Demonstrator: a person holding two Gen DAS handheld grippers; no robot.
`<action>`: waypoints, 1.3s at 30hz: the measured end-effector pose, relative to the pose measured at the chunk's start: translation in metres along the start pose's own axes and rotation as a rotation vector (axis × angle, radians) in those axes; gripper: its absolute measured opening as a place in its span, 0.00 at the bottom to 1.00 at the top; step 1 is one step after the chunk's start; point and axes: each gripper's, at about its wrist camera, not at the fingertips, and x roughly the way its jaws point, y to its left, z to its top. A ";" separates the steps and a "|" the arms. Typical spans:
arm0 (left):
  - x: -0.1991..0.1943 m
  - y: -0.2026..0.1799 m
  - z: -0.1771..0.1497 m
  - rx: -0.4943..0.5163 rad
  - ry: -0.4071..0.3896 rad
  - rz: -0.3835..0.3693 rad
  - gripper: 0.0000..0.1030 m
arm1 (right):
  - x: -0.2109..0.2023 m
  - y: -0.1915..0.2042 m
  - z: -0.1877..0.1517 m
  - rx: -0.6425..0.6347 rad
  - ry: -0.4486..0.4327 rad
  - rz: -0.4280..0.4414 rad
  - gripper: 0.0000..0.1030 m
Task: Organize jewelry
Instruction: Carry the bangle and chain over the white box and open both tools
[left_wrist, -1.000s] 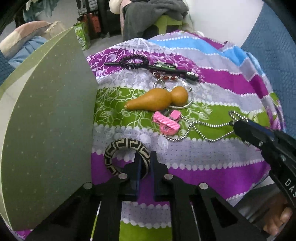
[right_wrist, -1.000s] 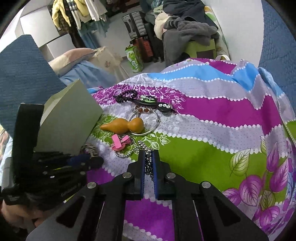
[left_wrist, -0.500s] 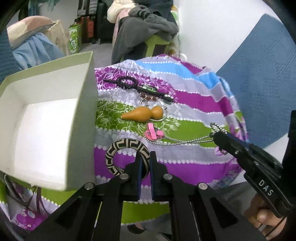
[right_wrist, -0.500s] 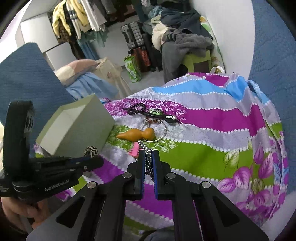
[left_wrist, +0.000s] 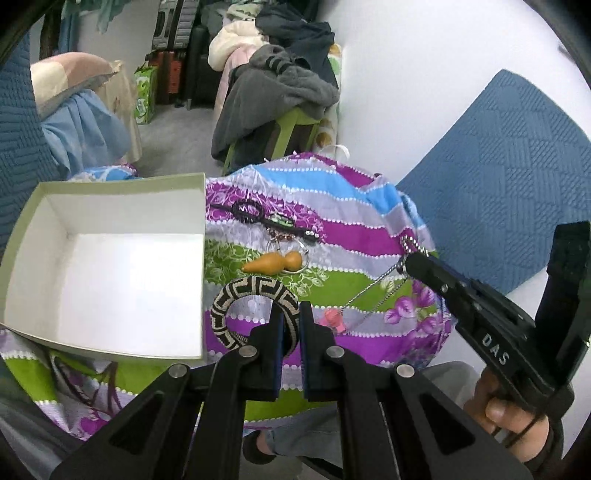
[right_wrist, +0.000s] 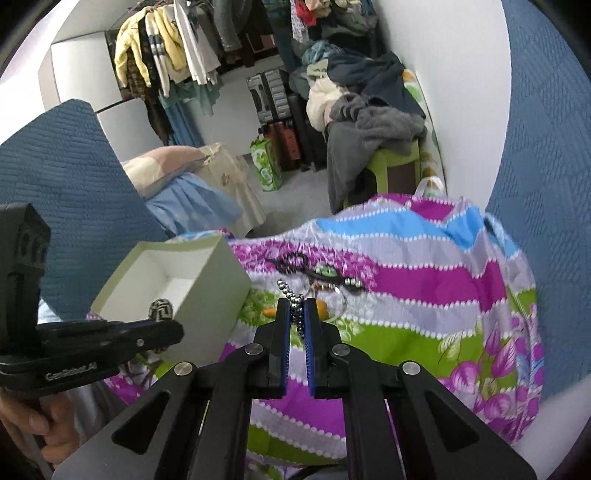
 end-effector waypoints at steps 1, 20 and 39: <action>-0.005 0.000 0.002 0.003 -0.006 0.000 0.05 | -0.002 0.001 0.004 -0.002 -0.005 -0.004 0.05; -0.061 0.019 0.033 0.052 -0.040 0.008 0.06 | -0.027 0.038 0.048 -0.016 -0.039 -0.072 0.05; -0.145 0.084 0.060 0.075 -0.138 0.051 0.06 | -0.029 0.150 0.103 -0.107 -0.065 -0.038 0.05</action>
